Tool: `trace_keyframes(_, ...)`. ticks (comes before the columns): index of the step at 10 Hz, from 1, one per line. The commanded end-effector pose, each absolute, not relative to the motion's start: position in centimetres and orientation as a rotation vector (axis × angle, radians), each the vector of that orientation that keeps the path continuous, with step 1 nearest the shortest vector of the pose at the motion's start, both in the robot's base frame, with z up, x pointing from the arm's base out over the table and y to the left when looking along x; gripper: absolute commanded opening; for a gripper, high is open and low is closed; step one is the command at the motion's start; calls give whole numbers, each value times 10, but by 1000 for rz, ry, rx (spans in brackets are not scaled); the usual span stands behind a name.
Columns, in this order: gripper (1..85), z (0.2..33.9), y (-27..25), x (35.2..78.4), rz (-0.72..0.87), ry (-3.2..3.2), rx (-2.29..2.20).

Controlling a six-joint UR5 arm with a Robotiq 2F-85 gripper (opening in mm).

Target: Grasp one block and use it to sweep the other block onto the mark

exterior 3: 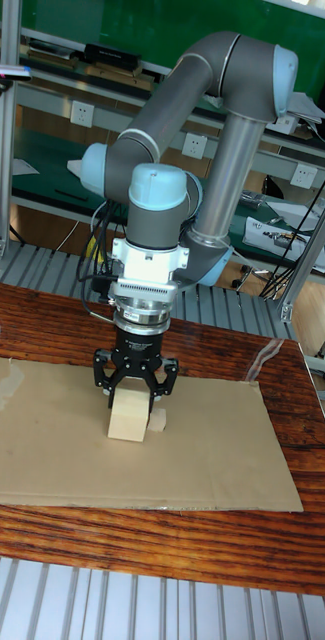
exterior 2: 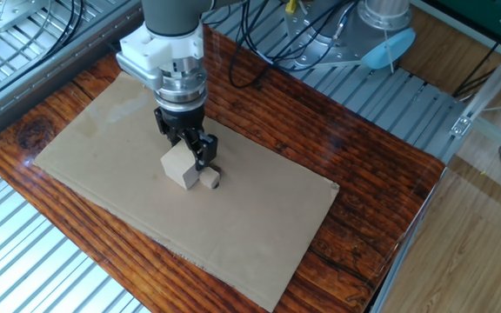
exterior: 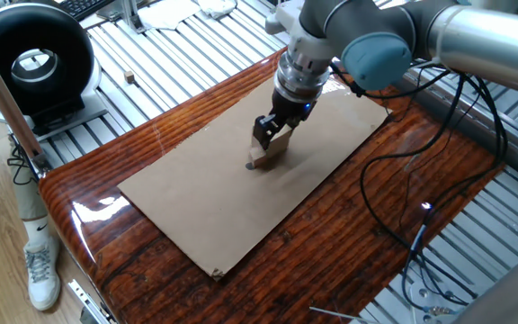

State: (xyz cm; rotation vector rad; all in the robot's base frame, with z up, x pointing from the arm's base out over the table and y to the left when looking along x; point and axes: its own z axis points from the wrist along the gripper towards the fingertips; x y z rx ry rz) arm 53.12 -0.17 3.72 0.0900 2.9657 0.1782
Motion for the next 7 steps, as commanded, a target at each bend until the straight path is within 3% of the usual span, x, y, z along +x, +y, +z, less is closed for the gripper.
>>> trace_keyframes(1, 447, 39, 10, 538, 175, 2962, 125)
trace_keyframes(7, 457, 29, -4, 547, 67, 2954, 45)
